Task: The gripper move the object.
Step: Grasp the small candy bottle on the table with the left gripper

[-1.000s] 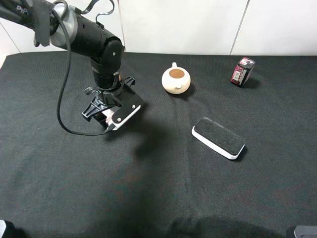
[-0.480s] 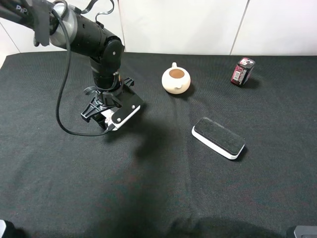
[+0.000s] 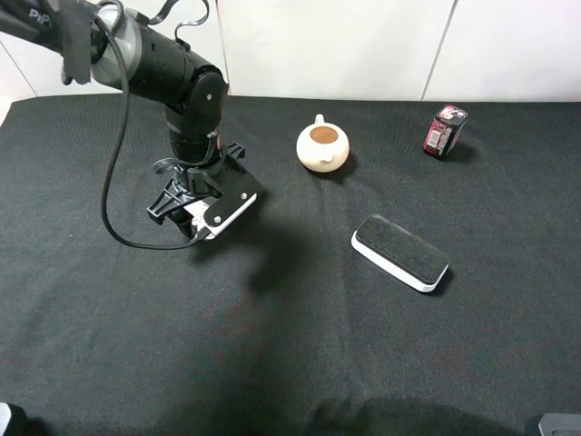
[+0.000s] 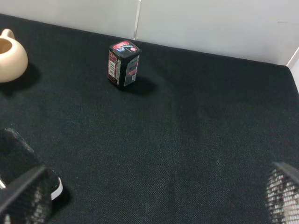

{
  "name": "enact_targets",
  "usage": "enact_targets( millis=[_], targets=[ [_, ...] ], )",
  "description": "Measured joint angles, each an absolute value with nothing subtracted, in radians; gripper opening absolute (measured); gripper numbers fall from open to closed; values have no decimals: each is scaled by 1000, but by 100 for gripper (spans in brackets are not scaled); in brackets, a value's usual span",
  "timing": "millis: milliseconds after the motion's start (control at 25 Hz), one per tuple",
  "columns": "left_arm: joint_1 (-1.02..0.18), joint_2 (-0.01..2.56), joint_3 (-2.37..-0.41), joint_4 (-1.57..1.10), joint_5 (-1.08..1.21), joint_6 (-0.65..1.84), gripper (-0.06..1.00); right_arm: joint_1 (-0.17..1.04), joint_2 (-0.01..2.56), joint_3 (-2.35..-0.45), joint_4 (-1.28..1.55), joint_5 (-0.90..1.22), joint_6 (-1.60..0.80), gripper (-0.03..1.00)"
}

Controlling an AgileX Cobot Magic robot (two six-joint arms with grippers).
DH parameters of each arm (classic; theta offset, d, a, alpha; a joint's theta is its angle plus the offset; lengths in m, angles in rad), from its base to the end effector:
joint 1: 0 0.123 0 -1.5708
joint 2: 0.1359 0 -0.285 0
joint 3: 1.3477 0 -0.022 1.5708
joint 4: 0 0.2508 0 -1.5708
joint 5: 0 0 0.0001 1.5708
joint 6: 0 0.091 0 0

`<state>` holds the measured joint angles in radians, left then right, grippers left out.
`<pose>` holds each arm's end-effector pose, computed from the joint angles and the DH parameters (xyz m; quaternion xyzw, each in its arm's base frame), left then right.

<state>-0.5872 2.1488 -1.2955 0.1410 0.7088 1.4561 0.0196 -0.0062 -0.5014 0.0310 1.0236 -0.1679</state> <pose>0.3306 -0.2100 0.0902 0.8766 0.4764 0.0640 0.0230 -0.0046 0.0023 0.2807 -0.0791 0.8375 -0.0246 0.5401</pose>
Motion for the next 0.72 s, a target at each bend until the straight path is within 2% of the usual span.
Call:
enact_targets(
  millis=[720],
  targets=[
    [-587,2149,-1296,120,718,1455,82,20,-6,-501,32,1024,-168,69]
  ],
)
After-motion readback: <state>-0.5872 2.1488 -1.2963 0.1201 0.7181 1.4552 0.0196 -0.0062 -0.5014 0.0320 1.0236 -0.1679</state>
